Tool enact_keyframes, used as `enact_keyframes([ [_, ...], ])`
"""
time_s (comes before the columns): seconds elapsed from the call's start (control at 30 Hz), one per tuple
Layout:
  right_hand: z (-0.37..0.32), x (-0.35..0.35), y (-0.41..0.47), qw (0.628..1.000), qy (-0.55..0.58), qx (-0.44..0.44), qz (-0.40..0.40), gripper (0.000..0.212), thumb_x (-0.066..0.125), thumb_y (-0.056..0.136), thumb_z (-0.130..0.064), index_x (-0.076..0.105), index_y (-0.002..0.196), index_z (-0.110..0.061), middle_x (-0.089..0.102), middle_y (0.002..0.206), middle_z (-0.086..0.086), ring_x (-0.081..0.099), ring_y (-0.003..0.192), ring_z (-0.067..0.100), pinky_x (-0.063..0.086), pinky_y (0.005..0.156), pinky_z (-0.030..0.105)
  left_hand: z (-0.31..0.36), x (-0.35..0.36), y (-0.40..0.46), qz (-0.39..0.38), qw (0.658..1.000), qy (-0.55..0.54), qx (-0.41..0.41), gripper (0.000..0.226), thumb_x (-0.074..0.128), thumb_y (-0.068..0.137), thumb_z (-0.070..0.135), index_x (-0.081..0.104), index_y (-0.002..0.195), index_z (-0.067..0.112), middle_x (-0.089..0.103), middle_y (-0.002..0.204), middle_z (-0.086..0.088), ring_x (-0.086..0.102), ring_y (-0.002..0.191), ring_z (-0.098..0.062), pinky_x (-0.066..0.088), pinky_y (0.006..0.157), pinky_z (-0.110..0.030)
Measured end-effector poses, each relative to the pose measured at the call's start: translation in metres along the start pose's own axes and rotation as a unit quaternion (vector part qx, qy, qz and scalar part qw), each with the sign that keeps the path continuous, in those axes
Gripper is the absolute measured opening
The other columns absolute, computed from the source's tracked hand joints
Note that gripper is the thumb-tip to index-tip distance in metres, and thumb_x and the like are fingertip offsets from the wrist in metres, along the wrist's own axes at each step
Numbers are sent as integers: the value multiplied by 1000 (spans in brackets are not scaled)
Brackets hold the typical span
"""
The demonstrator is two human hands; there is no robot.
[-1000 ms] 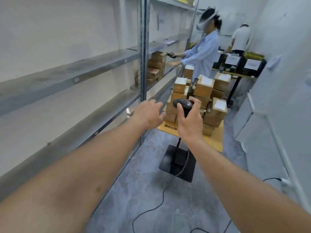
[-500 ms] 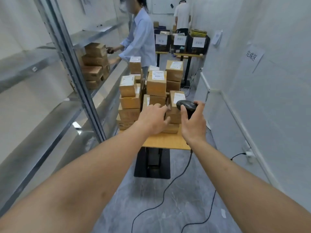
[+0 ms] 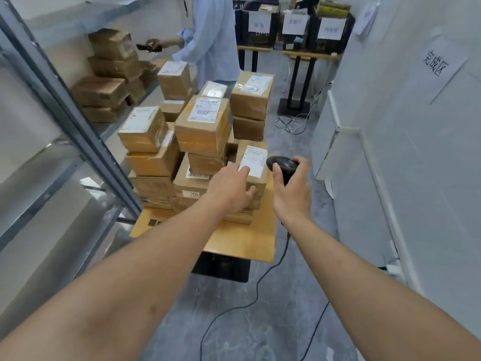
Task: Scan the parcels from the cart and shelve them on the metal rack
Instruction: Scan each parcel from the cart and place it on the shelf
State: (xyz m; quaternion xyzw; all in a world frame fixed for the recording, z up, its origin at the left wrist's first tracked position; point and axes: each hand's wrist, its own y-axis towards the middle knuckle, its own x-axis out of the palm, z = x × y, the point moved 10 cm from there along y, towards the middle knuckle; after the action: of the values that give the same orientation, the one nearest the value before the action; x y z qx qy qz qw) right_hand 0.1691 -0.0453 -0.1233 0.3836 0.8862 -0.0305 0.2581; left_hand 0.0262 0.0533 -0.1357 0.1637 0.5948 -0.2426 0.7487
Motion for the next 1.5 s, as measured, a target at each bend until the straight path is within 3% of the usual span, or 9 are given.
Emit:
enact_keyframes([
  [0.17,29,20,60,999,5,13,-43,38,52,107,-47,39,138,-29,62,110,-5,62,95,20,46,76,34,-1,22,54,11,998,-19,-59,59,59,97,56,55,139,15,55,140,-7,50,129,-32,50,100,-48],
  [0.27,44,32,80,998,-4,25,-58,41,52,106,-49,38,139,-29,63,113,-4,63,97,21,51,80,38,-4,39,75,-3,996,-26,-90,68,60,94,63,51,143,16,48,148,-7,48,132,-35,48,101,-48],
  [0.5,65,38,102,997,-12,39,-68,41,52,106,-50,38,139,-31,62,111,-5,61,96,19,43,78,33,-8,71,99,-3,989,-54,-141,89,67,87,71,36,154,22,22,165,-2,46,127,-40,47,92,-46],
  [0.6,67,37,102,996,-18,33,-78,38,52,106,-50,38,137,-33,62,112,-6,61,97,20,43,78,34,-8,72,102,6,991,-69,-118,92,69,83,70,36,155,22,25,165,2,46,123,-39,45,90,-43],
  [0.73,60,23,102,997,-31,17,-72,35,53,105,-50,40,133,-34,63,109,-6,63,94,19,47,76,36,1,55,101,14,996,-70,-44,96,66,77,70,38,156,22,25,168,7,43,129,-36,40,109,-44],
  [0.9,37,-13,103,998,-41,-18,-40,32,55,102,-49,42,128,-37,63,100,-14,61,84,2,48,73,36,32,5,102,66,995,-6,69,103,78,78,64,37,161,20,24,171,9,40,132,-33,40,112,-41],
  [1.0,21,-33,102,997,-46,-42,-33,35,56,101,-49,42,131,-36,64,101,-12,61,80,4,49,75,37,48,-23,104,92,989,43,110,105,80,79,62,36,163,17,24,172,6,37,135,-32,34,115,-36],
  [1.17,-1,-61,98,994,-69,-87,-17,34,55,101,-48,42,129,-34,63,96,-11,64,83,23,49,74,40,71,-60,99,101,975,129,153,106,74,84,66,27,166,18,15,175,3,28,148,-31,28,123,-41],
  [1.5,-35,-91,89,989,-50,-142,5,35,58,101,-44,45,131,-31,58,98,-10,58,79,18,46,70,34,79,-97,75,111,967,184,136,107,78,84,61,22,167,22,11,176,6,25,150,-31,27,125,-43],
])
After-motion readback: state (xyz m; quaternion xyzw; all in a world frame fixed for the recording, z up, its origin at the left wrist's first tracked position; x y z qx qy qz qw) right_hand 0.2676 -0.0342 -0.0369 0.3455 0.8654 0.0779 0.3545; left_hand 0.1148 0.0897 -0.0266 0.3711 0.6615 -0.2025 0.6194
